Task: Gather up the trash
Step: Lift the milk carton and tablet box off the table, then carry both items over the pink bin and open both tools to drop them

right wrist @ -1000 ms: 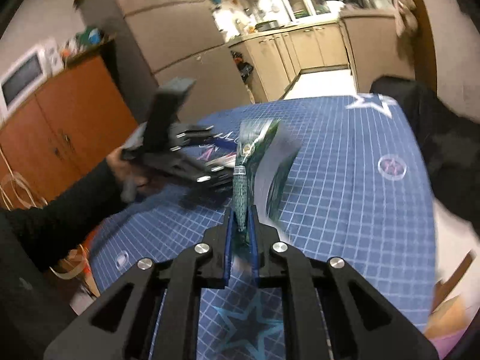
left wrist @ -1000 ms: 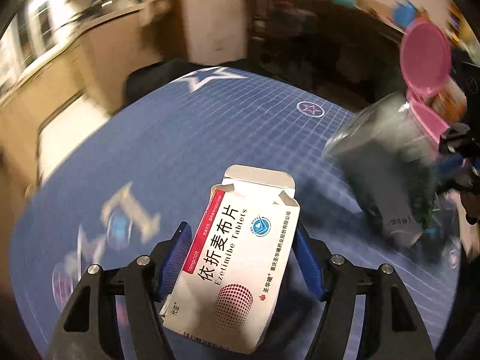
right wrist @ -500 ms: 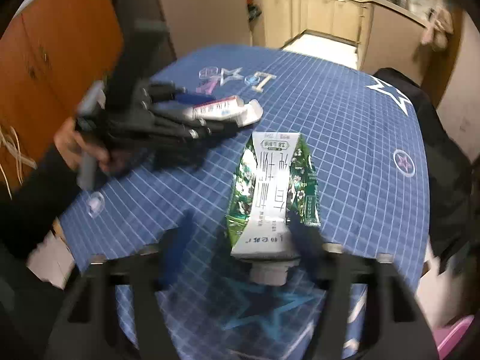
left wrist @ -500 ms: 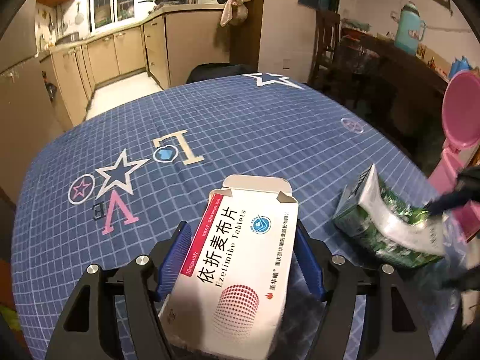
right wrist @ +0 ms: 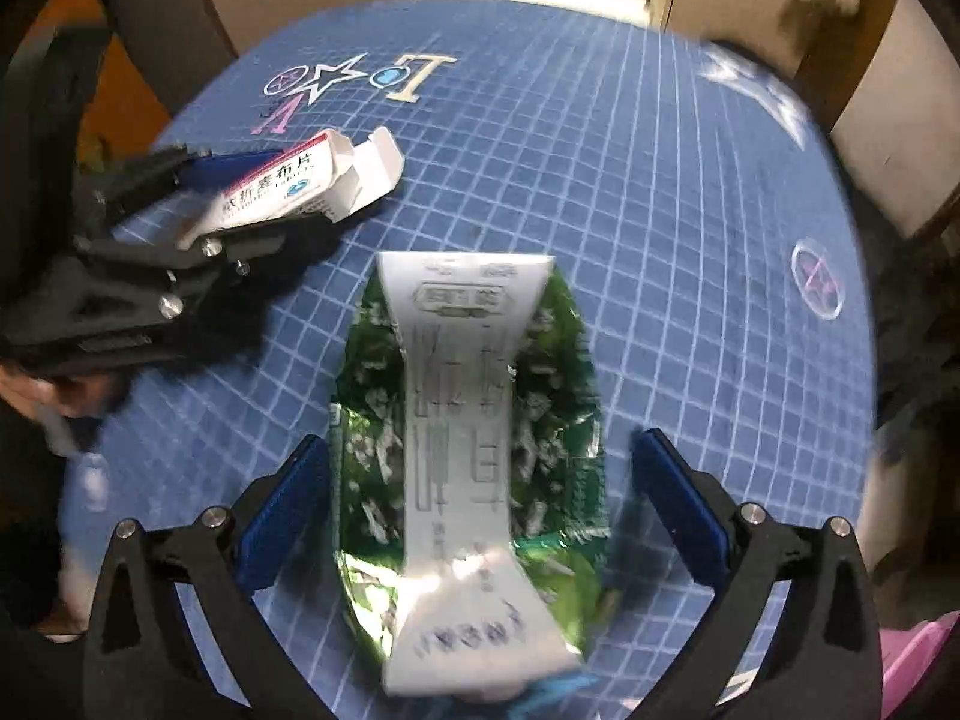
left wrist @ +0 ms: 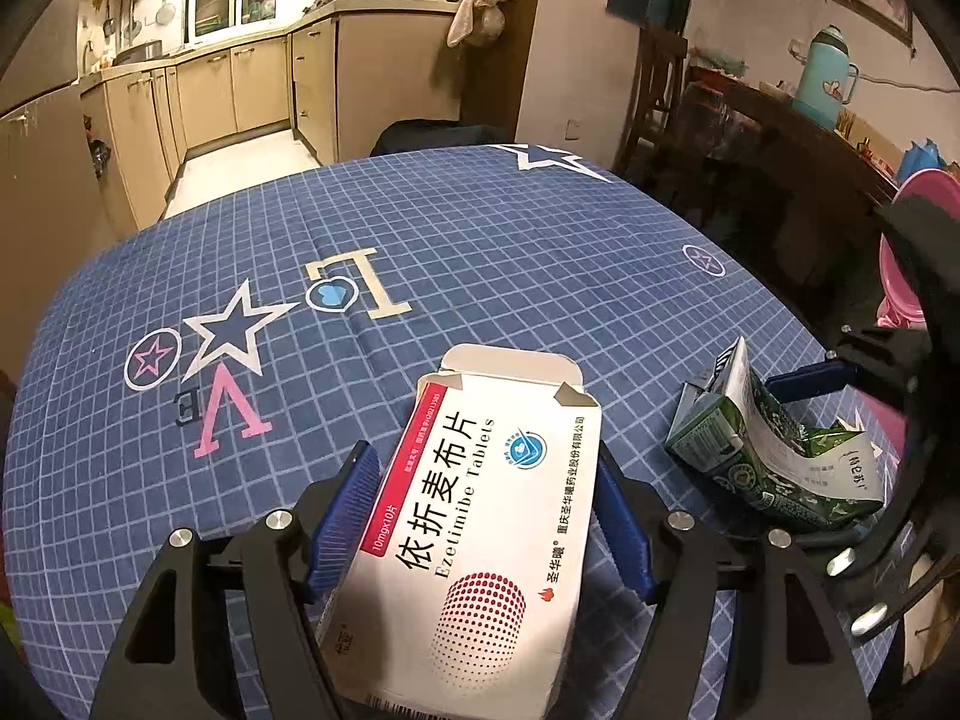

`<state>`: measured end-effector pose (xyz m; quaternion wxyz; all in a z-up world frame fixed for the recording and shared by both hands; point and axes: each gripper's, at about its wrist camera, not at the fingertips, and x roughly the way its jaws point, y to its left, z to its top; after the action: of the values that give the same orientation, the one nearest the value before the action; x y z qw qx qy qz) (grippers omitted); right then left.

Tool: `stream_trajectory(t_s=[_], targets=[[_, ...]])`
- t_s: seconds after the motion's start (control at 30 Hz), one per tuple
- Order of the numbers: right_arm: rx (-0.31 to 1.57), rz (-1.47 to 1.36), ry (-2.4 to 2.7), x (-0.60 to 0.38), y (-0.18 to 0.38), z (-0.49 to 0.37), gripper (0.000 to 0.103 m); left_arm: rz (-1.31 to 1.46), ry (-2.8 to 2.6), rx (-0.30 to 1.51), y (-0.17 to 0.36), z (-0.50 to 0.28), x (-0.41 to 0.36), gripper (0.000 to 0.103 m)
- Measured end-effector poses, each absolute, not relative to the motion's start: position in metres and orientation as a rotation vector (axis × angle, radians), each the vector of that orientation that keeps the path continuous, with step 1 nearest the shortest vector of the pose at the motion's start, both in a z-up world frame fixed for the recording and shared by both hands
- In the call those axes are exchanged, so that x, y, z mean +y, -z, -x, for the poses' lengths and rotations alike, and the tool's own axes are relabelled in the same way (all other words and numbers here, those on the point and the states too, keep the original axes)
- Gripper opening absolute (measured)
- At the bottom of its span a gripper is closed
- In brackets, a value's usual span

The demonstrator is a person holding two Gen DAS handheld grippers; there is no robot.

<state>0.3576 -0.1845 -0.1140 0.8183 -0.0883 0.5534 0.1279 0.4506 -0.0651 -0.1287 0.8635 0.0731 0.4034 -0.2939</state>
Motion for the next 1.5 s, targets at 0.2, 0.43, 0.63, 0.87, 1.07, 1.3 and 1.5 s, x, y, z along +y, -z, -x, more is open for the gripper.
stream_trajectory(t_s=[0.2, 0.43, 0.63, 0.87, 1.07, 1.3, 1.5], targets=[[1.026, 0.109, -0.245, -0.189, 0.112, -0.333, 0.073, -0.163, 0.611, 0.845, 0.129, -0.452, -0.065, 0.072], [0.909, -0.122, -0.267, -0.227, 0.095, -0.301, 0.073, -0.269, 0.555, 0.833, 0.135, -0.441, -0.072, 0.071], [0.849, -0.183, -0.286, -0.228, 0.076, -0.291, 0.073, -0.303, 0.533, 0.812, 0.135, -0.43, -0.074, 0.066], [0.792, -0.24, -0.308, -0.224, 0.064, -0.273, 0.073, -0.276, 0.34, 0.78, 0.127, -0.394, -0.069, 0.066], [0.759, -0.223, -0.304, -0.222, 0.055, -0.251, 0.073, -0.229, 0.199, 0.73, 0.104, -0.358, -0.054, 0.066], [0.734, -0.196, -0.304, -0.215, 0.048, -0.227, 0.073, -0.225, 0.115, 0.675, 0.08, -0.315, -0.044, 0.066], [0.707, -0.192, -0.309, -0.214, 0.039, -0.21, 0.073, -0.253, 0.1, 0.644, 0.07, -0.293, -0.048, 0.066]])
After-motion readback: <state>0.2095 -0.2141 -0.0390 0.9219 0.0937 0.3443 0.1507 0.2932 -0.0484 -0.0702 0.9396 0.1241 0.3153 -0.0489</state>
